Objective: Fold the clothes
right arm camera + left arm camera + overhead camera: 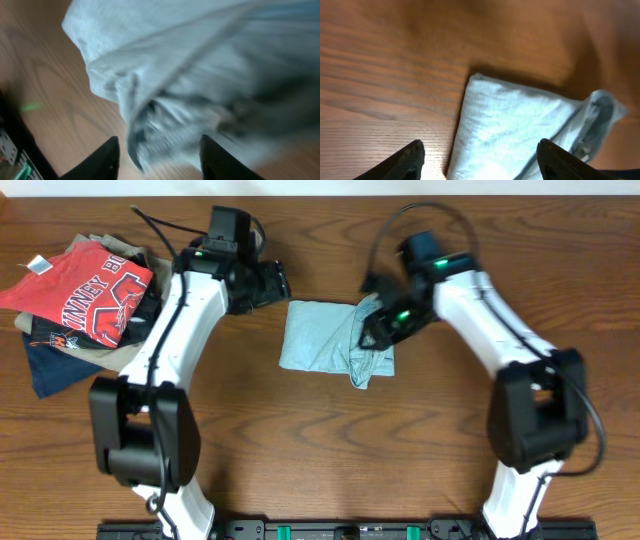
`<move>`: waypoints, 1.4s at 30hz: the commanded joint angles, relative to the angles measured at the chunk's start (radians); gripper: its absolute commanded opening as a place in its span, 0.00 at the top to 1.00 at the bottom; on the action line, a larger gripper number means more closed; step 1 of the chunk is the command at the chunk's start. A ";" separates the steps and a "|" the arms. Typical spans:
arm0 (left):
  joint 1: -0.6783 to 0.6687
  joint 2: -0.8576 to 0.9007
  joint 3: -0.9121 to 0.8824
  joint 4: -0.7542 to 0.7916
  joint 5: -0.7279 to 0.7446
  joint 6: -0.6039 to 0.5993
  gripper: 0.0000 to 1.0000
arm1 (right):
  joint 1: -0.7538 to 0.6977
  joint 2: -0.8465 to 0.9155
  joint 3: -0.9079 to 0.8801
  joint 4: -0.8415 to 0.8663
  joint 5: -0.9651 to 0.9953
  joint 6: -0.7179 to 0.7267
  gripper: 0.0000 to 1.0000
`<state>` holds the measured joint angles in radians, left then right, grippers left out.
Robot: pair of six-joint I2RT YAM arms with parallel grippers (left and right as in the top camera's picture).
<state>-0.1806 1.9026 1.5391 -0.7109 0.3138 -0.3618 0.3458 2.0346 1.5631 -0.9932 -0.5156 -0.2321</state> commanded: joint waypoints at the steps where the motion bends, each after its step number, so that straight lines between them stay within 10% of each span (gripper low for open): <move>1: -0.007 0.059 -0.017 -0.007 0.068 0.002 0.27 | 0.057 0.049 0.002 0.011 0.020 -0.003 0.58; 6: -0.010 0.114 -0.017 -0.008 0.098 0.002 0.27 | 0.089 0.099 0.002 -0.023 0.320 0.124 0.99; 11: -0.022 0.121 -0.018 -0.007 0.098 0.023 0.27 | 0.045 0.097 0.002 -0.056 0.648 0.336 0.97; 34: -0.137 0.218 -0.019 0.131 0.117 0.152 0.06 | -0.092 0.097 0.018 -0.045 0.624 0.311 0.79; 42: -0.198 0.292 -0.019 0.039 0.147 0.151 0.35 | -0.110 0.097 0.018 0.147 0.618 0.267 0.64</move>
<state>-0.3553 2.1521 1.5322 -0.6289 0.4419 -0.2302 0.2497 2.1311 1.5650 -0.8799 0.1024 0.0669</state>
